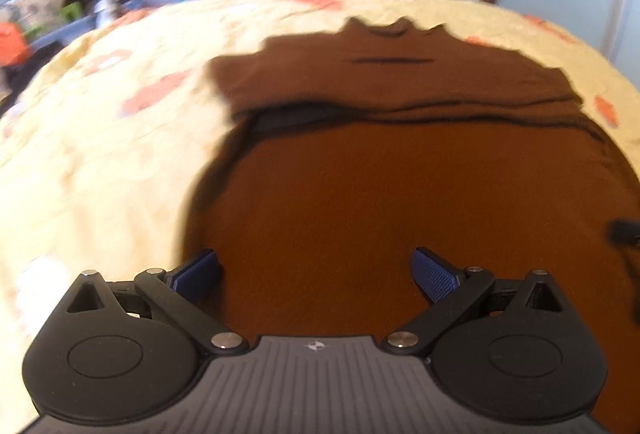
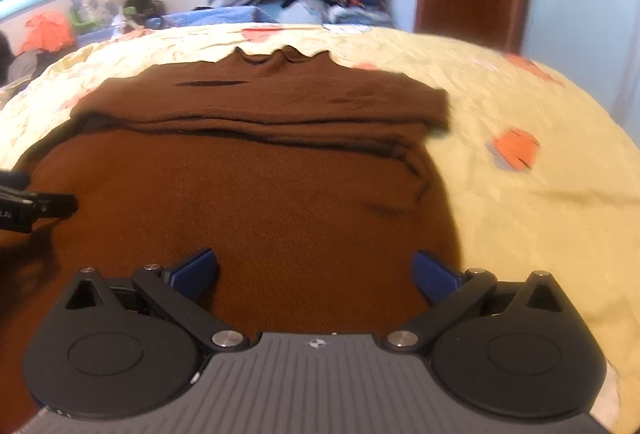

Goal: Fold small clothes

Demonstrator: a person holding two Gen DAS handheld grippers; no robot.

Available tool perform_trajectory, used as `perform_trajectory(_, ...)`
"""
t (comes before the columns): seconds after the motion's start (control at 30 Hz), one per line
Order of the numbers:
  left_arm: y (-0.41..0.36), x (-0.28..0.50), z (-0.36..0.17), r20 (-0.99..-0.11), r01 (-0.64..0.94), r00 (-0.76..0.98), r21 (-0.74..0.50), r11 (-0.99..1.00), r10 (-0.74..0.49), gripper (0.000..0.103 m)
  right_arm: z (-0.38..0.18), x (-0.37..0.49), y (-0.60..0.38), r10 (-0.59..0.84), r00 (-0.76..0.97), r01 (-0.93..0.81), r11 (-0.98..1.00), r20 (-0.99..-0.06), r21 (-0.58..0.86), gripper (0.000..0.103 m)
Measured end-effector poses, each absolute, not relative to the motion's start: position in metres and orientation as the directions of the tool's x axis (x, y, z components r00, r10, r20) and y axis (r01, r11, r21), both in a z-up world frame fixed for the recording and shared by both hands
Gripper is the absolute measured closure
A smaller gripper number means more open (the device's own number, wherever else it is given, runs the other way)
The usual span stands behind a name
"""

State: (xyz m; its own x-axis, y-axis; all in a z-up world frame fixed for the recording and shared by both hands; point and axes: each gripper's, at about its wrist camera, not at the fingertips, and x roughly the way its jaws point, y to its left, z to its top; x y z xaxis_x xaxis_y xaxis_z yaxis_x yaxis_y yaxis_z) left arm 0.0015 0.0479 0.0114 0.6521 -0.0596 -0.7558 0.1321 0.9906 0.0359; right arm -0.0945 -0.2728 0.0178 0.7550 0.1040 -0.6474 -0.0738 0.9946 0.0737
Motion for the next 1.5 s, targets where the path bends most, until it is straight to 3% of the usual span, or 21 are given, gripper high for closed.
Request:
perform_trajectory(0.13,0.091,-0.017,0.013,-0.776,0.029,0.63,-0.013,0.999,-0.029,0.0,0.03,-0.125,-0.326,0.213,0.763,0.01,0.94,-0.61,0.34,0.0)
perform_trajectory(0.3,0.132,-0.012,0.017,-0.781,0.003,0.605,-0.192,0.981,-0.155,0.0,0.026,-0.124,-0.363,0.249,0.708,0.035,0.922,-0.661,0.385,0.011)
perform_trajectory(0.33,0.135,-0.009,0.019,-0.778,0.005,0.598,-0.237,0.971,-0.193,0.0,0.027,-0.122,-0.36,0.254,0.697,0.016,0.929,-0.671,0.369,0.017)
perform_trajectory(0.4,0.141,-0.003,0.02,-0.763,0.007,0.599,-0.3,0.954,-0.244,0.002,0.028,-0.113,-0.355,0.284,0.664,-0.026,0.934,-0.692,0.358,0.048)
perform_trajectory(0.43,0.139,-0.001,0.021,-0.762,0.015,0.602,-0.287,0.958,-0.238,0.014,0.027,-0.108,-0.354,0.298,0.648,-0.032,0.93,-0.701,0.366,0.071)
perform_trajectory(0.47,0.136,0.0,0.023,-0.767,0.026,0.605,-0.247,0.969,-0.212,0.042,0.025,-0.104,-0.354,0.307,0.636,-0.034,0.928,-0.708,0.372,0.086)
perform_trajectory(0.53,0.129,0.002,0.026,-0.789,0.033,0.596,-0.162,0.986,-0.149,0.084,0.024,-0.097,-0.354,0.328,0.625,-0.035,0.919,-0.709,0.393,0.089)
perform_trajectory(0.6,0.131,0.001,0.031,-0.787,0.039,0.593,-0.183,0.982,-0.171,0.1,0.025,-0.098,-0.358,0.335,0.627,-0.028,0.912,-0.703,0.41,0.091)
perform_trajectory(0.73,0.142,-0.005,0.034,-0.777,0.01,0.627,-0.068,0.998,-0.059,0.1,0.029,-0.115,-0.382,0.332,0.677,0.021,0.883,-0.657,0.468,0.092)
perform_trajectory(0.83,0.154,-0.011,0.026,-0.787,-0.012,0.61,-0.121,0.993,-0.089,0.1,0.012,-0.122,-0.389,0.336,0.672,0.036,0.875,-0.66,0.482,0.094)
perform_trajectory(0.9,0.163,-0.018,0.029,-0.796,-0.025,0.576,-0.243,0.97,-0.185,0.098,0.013,-0.127,-0.389,0.357,0.674,0.053,0.85,-0.647,0.524,0.082)
perform_trajectory(0.93,0.168,-0.022,0.03,-0.785,-0.021,0.562,-0.328,0.944,-0.261,0.094,0.014,-0.131,-0.39,0.374,0.673,0.064,0.83,-0.638,0.554,0.065)
perform_trajectory(0.97,0.172,-0.027,0.028,-0.759,-0.015,0.548,-0.429,0.903,-0.351,0.081,0.016,-0.135,-0.391,0.397,0.676,0.057,0.811,-0.621,0.582,0.043)
perform_trajectory(1.0,0.175,-0.031,0.024,-0.738,-0.017,0.53,-0.502,0.865,-0.418,0.069,0.017,-0.14,-0.39,0.418,0.678,0.042,0.799,-0.604,0.6,0.033)
perform_trajectory(1.03,0.175,-0.032,0.019,-0.723,-0.022,0.514,-0.548,0.836,-0.461,0.044,0.017,-0.143,-0.389,0.436,0.669,0.031,0.792,-0.601,0.61,0.026)
perform_trajectory(1.07,0.175,-0.036,0.018,-0.693,-0.012,0.532,-0.581,0.814,-0.487,0.035,0.016,-0.145,-0.387,0.453,0.65,0.027,0.789,-0.61,0.614,0.028)
perform_trajectory(1.13,0.171,-0.037,0.018,-0.683,-0.009,0.545,-0.585,0.811,-0.486,0.035,0.018,-0.145,-0.383,0.478,0.631,0.008,0.783,-0.611,0.622,0.031)
perform_trajectory(1.2,0.166,-0.031,0.019,-0.69,-0.005,0.552,-0.564,0.826,-0.468,0.042,0.016,-0.142,-0.377,0.5,0.597,-0.007,0.786,-0.628,0.619,0.05)
perform_trajectory(1.23,0.162,-0.026,0.019,-0.711,-0.01,0.55,-0.531,0.847,-0.439,0.078,0.016,-0.14,-0.374,0.488,0.589,-0.008,0.801,-0.644,0.599,0.068)
perform_trajectory(1.27,0.158,-0.019,0.016,-0.753,-0.028,0.527,-0.479,0.877,-0.395,0.099,0.015,-0.138,-0.371,0.478,0.579,-0.009,0.814,-0.661,0.581,0.088)
perform_trajectory(1.5,0.163,-0.023,0.03,-0.784,-0.009,0.568,-0.309,0.951,-0.25,0.1,0.012,-0.154,-0.392,0.418,0.622,0.044,0.825,-0.662,0.563,0.092)
